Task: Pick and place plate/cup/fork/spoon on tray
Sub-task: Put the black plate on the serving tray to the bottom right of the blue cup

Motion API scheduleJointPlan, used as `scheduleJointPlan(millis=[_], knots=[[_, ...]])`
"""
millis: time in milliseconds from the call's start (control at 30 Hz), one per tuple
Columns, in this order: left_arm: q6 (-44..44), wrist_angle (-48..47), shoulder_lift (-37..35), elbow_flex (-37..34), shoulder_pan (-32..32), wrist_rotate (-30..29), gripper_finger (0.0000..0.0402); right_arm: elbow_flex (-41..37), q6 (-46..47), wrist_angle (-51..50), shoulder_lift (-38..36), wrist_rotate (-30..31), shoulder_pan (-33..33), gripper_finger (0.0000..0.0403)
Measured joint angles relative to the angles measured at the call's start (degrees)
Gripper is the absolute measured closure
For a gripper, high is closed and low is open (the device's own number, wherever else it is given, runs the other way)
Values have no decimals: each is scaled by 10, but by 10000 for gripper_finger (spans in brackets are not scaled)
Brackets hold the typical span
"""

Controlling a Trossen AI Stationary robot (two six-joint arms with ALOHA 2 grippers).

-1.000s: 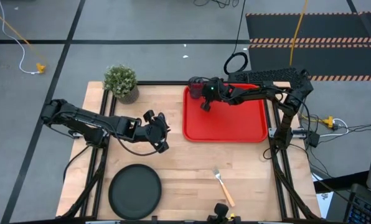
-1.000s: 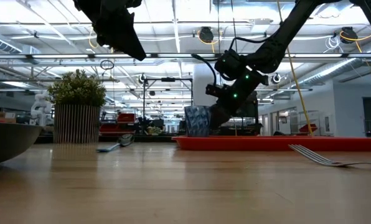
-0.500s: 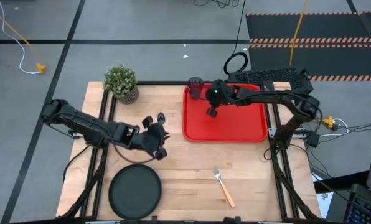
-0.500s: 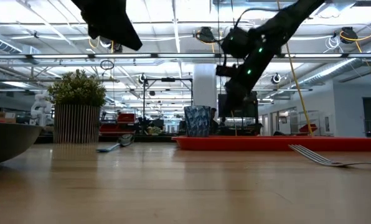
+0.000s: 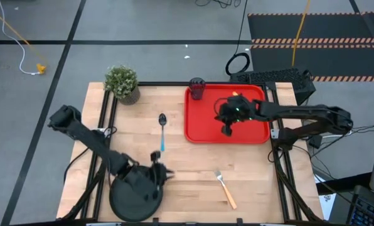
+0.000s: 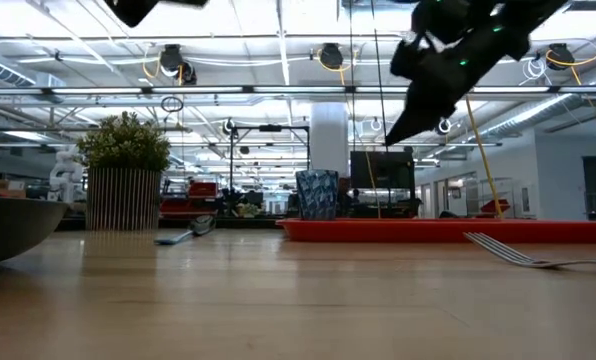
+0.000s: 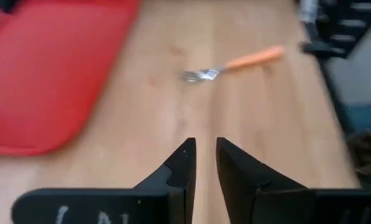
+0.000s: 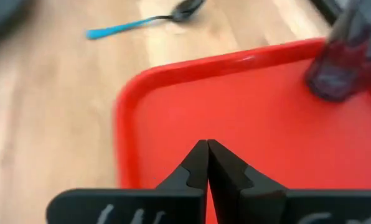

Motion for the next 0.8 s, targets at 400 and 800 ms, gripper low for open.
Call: scheduleJointPlan(millis=[400, 800], knots=[[-204, -247, 145, 199, -74, 118, 188, -68, 136, 59, -74, 2, 126, 403], [-510, -280, 193, 233, -188, 254, 172, -82, 207, 97, -73, 79, 244, 403]])
